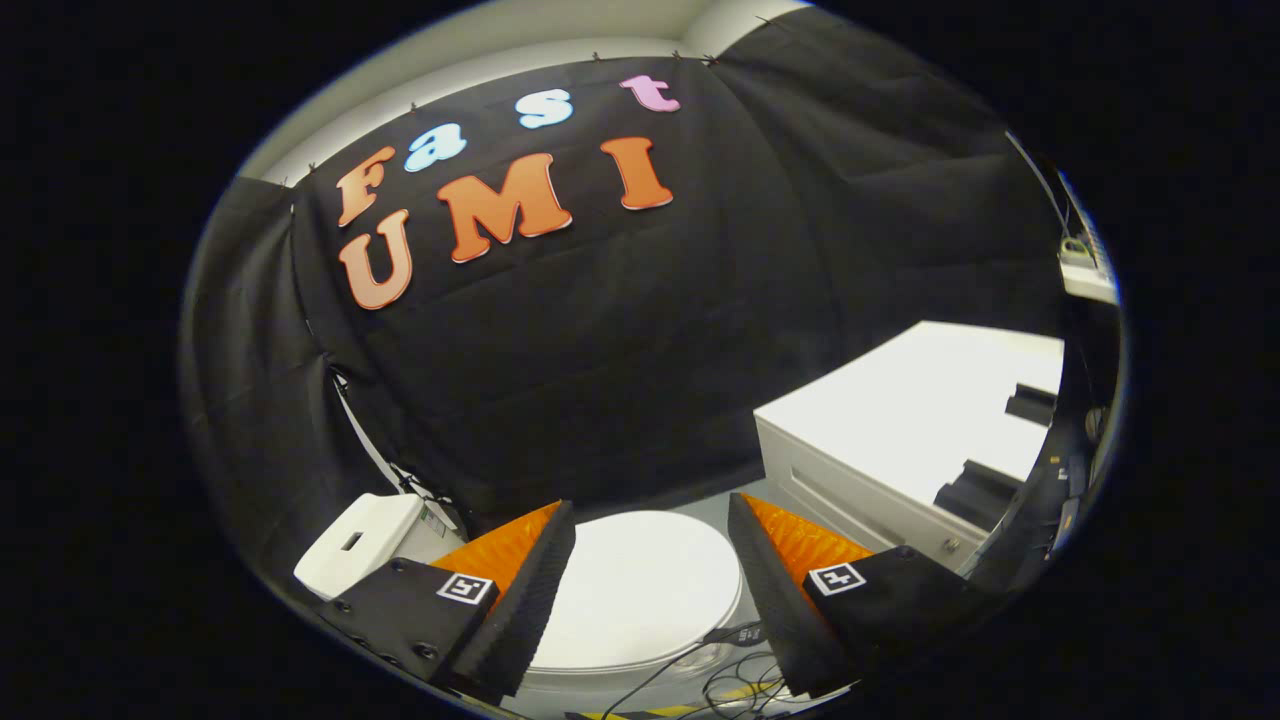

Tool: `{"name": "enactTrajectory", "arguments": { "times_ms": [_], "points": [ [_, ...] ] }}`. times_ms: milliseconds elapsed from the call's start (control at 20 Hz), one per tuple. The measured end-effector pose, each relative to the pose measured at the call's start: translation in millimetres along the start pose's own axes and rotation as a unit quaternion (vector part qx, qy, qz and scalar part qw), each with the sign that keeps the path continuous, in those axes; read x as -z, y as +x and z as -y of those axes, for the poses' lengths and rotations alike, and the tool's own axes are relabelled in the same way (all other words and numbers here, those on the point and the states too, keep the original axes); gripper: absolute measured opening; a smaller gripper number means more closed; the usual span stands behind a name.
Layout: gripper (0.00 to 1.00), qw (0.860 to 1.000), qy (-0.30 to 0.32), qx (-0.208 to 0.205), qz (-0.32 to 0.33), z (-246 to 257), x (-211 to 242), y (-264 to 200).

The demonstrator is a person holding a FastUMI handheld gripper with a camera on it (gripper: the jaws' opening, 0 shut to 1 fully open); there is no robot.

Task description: Open the toilet lid.

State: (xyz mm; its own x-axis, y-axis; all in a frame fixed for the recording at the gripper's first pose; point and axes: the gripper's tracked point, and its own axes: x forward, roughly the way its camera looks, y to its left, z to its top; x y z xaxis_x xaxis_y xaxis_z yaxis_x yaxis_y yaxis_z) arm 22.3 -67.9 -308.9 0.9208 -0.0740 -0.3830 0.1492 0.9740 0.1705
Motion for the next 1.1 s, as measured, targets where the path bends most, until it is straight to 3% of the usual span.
{"name": "enactTrajectory", "arguments": {
  "times_ms": [250, 500, 900, 1100],
  "points": [
    [0.99, 0.992, 0.114, 0.024, -0.037, 40.2, 68.7, 18.8],
    [0.99, 0.979, 0.171, 0.075, -0.087, 84.8, 147.6, 28.7],
    [0.99, 0.954, 0.231, 0.110, -0.154, 116.5, 227.0, 19.7],
    [0.99, 0.960, 0.212, 0.114, -0.141, 131.9, 224.1, 12.9]
  ]
}}
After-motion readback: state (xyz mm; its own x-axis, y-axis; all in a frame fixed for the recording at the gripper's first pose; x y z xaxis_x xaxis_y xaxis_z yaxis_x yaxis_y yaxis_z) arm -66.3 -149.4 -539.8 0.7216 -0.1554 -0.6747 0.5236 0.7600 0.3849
